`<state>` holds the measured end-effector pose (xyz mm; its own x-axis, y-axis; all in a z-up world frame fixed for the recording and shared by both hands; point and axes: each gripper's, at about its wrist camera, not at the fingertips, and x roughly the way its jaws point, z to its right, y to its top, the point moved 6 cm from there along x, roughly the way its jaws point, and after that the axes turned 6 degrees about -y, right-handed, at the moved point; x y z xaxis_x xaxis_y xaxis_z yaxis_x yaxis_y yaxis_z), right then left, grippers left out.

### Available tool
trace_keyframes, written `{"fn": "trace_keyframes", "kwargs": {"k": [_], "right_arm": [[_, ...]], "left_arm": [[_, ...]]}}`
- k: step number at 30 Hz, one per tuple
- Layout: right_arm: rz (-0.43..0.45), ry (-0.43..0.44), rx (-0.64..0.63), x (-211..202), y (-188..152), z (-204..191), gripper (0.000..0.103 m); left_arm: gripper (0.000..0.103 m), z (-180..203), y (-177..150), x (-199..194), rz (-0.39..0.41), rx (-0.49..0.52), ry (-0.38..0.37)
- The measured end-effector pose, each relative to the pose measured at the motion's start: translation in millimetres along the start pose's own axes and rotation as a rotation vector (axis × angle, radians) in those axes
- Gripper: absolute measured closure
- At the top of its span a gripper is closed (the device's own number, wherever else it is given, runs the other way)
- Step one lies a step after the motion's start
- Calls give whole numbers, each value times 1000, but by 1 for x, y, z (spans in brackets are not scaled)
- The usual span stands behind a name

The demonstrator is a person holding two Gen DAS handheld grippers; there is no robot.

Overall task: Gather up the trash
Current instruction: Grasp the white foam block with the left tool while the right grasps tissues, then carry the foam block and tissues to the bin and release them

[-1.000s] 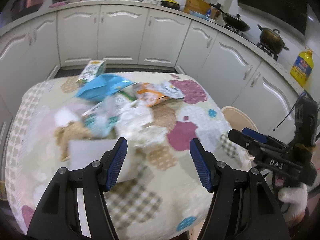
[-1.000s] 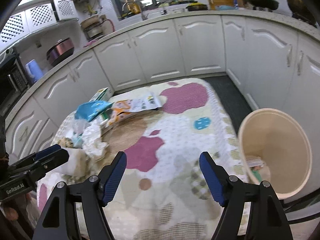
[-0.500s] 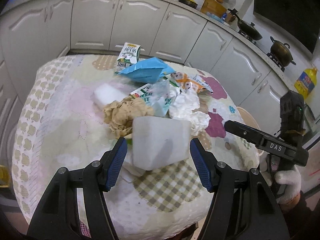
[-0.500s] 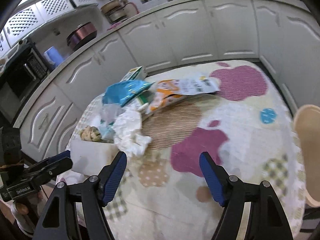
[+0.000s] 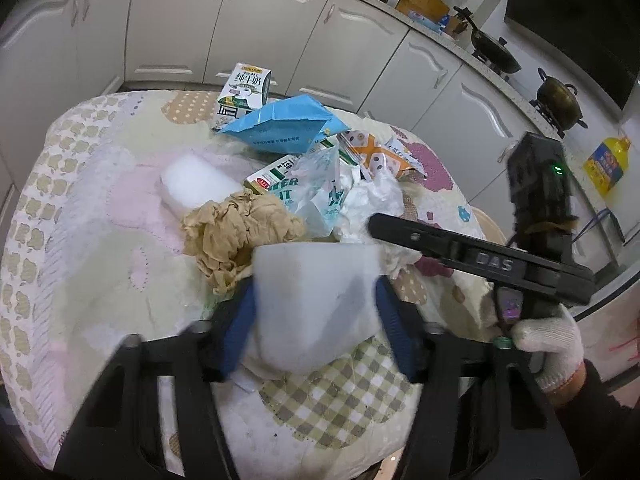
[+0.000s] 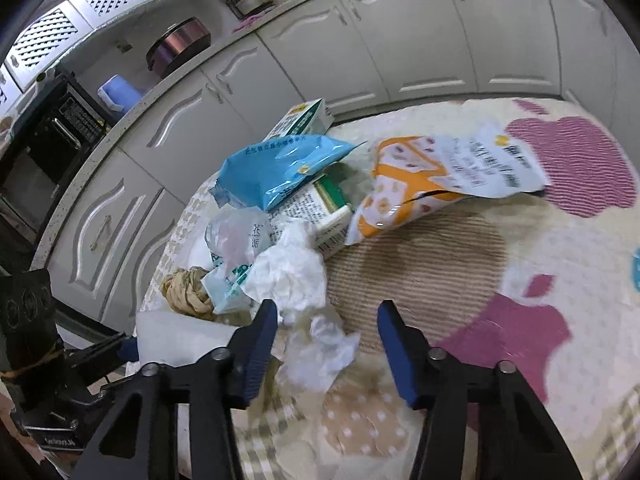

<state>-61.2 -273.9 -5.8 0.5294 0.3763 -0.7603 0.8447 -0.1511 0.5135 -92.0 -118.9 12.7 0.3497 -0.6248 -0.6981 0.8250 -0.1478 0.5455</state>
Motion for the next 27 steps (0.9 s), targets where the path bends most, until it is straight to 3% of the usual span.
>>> {"fn": "trace_keyframes", "kwargs": {"k": [3, 5, 17, 27], "right_arm": [[-10, 12, -15, 7, -1, -3, 80], [-2, 21, -24, 4, -3, -5, 87], [144, -5, -24, -79, -20, 13, 89], [236, -6, 11, -134, -28, 27, 89]], "left_arm": [[63, 1, -2, -4, 5, 11, 2], [65, 6, -5, -11, 13, 23, 0], [66, 47, -14, -58, 99, 117, -21], [66, 55, 21, -68, 114, -77, -170]]}}
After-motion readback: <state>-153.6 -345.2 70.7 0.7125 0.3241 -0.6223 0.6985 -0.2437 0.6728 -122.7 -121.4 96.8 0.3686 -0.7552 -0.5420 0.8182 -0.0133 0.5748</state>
